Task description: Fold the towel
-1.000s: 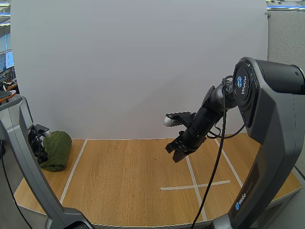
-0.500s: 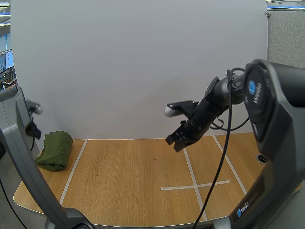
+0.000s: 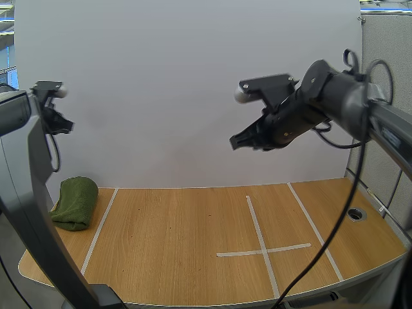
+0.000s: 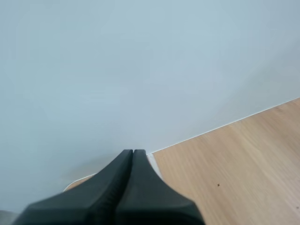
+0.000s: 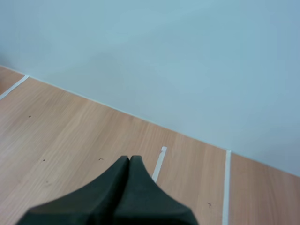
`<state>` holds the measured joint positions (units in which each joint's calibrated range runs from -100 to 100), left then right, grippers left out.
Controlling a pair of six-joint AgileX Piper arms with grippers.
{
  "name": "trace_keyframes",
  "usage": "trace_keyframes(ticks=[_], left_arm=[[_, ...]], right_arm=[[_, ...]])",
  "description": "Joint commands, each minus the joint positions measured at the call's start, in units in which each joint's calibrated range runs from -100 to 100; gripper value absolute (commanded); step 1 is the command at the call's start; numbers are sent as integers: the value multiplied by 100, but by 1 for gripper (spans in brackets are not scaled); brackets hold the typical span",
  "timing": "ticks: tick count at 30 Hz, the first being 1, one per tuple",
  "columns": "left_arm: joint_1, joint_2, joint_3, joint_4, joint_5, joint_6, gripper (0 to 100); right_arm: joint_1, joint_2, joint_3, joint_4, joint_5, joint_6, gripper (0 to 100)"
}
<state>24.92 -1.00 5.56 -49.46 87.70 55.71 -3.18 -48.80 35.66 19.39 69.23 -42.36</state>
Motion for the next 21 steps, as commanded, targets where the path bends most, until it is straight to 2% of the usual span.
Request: trace_keyframes(ticks=[1,7,13,16,17,19,21], left_arm=[[-487,-345,613,-60,-876,-162,0],[-1588,-809,1417,304,-2546,-696,0],[-2425,-1335,2103,583,-3374,-1407,0],[-2737,-1877,2680,1036,-4053,-1735,0],[-2800,-2077,2862,1124,-4210,-1797,0],[-2881,-2658,3292,1202,-4431,-1914,0],[-2880,-3323,3610,1202,-4432,-2046,0]], right_arm=[[0,-496,22,-403,16,351,0],[0,-1227,22,-802,170,810,0],[0,-1800,22,-877,150,889,0],[0,-2005,22,-889,150,889,0],[0,-2048,22,-889,150,927,0],[0,-2149,22,-889,132,1092,0],[0,-2214,22,-889,132,1279,0]])
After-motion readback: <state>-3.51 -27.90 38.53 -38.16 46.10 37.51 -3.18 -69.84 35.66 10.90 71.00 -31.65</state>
